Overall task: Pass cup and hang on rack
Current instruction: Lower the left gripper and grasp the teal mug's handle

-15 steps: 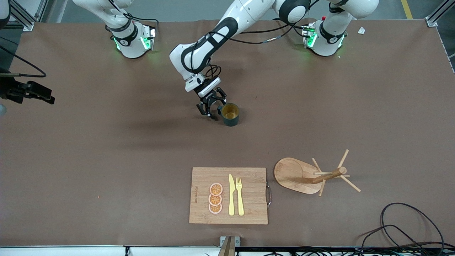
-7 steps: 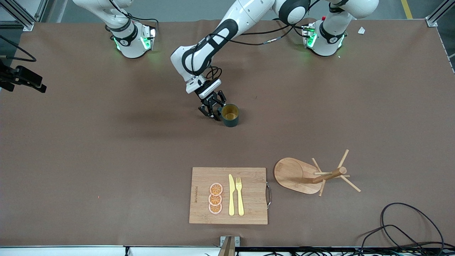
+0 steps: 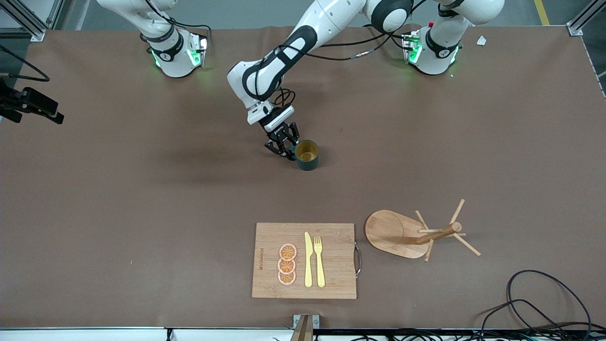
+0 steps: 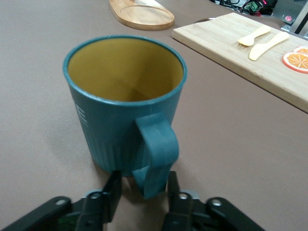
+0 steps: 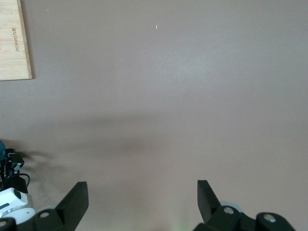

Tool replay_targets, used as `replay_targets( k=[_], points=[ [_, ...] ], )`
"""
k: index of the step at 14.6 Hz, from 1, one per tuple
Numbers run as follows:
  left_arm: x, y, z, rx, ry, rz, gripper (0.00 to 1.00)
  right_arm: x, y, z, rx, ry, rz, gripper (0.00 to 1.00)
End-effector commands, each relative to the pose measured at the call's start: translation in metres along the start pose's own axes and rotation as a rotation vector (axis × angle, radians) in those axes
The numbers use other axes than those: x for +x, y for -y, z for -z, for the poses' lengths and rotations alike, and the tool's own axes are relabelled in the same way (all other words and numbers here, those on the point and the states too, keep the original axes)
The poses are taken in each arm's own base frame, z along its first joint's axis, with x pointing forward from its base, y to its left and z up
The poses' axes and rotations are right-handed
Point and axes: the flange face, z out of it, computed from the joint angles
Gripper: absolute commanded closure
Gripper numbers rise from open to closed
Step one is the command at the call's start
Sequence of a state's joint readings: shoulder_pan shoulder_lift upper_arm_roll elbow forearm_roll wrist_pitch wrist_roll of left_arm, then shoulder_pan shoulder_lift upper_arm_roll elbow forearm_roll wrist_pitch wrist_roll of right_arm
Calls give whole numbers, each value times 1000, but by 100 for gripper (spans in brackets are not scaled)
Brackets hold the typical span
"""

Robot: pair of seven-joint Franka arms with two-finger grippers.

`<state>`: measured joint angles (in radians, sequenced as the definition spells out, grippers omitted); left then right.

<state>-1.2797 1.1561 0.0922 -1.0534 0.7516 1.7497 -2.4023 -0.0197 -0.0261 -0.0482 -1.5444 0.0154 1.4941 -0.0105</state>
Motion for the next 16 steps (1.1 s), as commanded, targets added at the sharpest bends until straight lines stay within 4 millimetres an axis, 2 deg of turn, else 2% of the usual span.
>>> replay_targets(
  k=[1,2,3,7,9,11,16],
  points=[
    [-4,-3,0,-26,-9,3,86,-5,-1,1,13,-11,3,0],
    [-4,-3,-1,-26,-9,-1,94,-6,-1,2,13,-12,3,0],
    [-3,-4,2,-29,-4,-8,98,-7,-2,3,13,-12,2,0],
    [6,-7,13,-22,14,-67,100,-16,-3,10,16,-3,1,0],
    [20,-13,23,1,57,-63,100,-23,-5,18,17,-14,0,0],
    [41,-23,36,14,105,-65,100,-22,-3,17,15,-15,6,0],
    [122,-54,55,99,296,17,100,-21,0,15,4,-6,35,0]
  ],
)
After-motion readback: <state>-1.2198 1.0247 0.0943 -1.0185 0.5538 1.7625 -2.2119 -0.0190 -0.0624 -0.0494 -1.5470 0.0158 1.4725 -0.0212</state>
